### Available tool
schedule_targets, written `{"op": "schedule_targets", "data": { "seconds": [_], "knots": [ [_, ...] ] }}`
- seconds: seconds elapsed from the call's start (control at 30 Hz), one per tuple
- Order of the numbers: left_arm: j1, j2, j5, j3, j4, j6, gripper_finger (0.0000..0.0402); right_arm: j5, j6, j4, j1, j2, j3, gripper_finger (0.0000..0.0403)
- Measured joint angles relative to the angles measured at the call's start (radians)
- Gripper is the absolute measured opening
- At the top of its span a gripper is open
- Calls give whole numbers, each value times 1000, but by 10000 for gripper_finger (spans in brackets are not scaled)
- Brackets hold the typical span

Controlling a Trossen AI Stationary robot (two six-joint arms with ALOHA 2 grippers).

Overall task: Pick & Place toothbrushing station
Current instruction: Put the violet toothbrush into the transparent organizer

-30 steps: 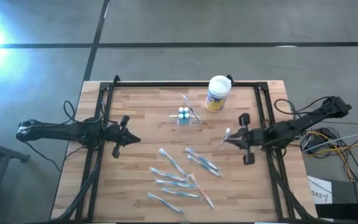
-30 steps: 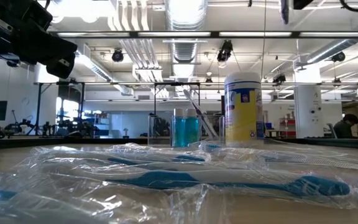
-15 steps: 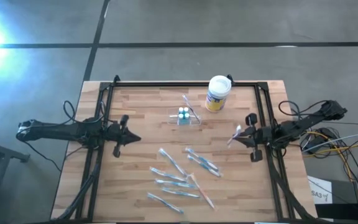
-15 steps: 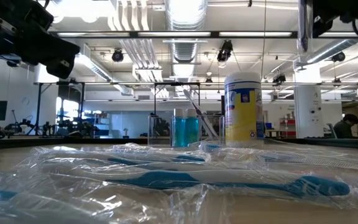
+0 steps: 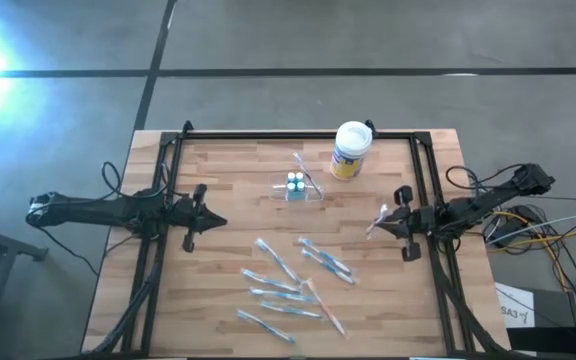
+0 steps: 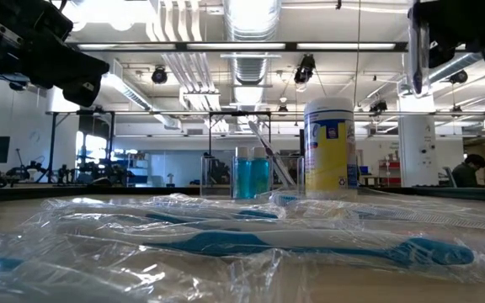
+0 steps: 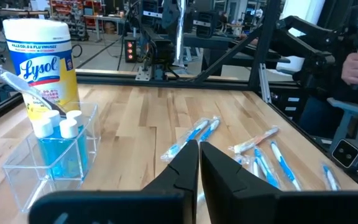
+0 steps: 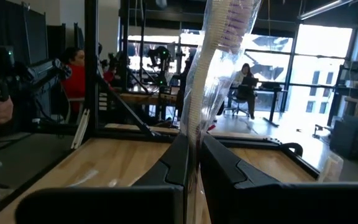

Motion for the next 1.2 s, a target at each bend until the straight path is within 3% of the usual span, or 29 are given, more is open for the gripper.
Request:
{"op": "schedule_targets", "data": {
  "seconds": [0.27, 0.83, 1.0, 1.2],
  "knots": [
    [0, 0, -6, 0, -6, 9, 21, 5, -5, 75, -1, 0, -54, 20],
    [0, 0, -4, 0, -20, 38, 16, 89, -1, 111, -9, -26, -26, 20],
    [0, 0, -6, 0, -20, 44, 11, 135, -4, 92, -33, 79, 109, 20],
    [0, 0, -6, 0, -19, 44, 12, 160, -5, -26, -86, 357, 357, 20]
  ]
}}
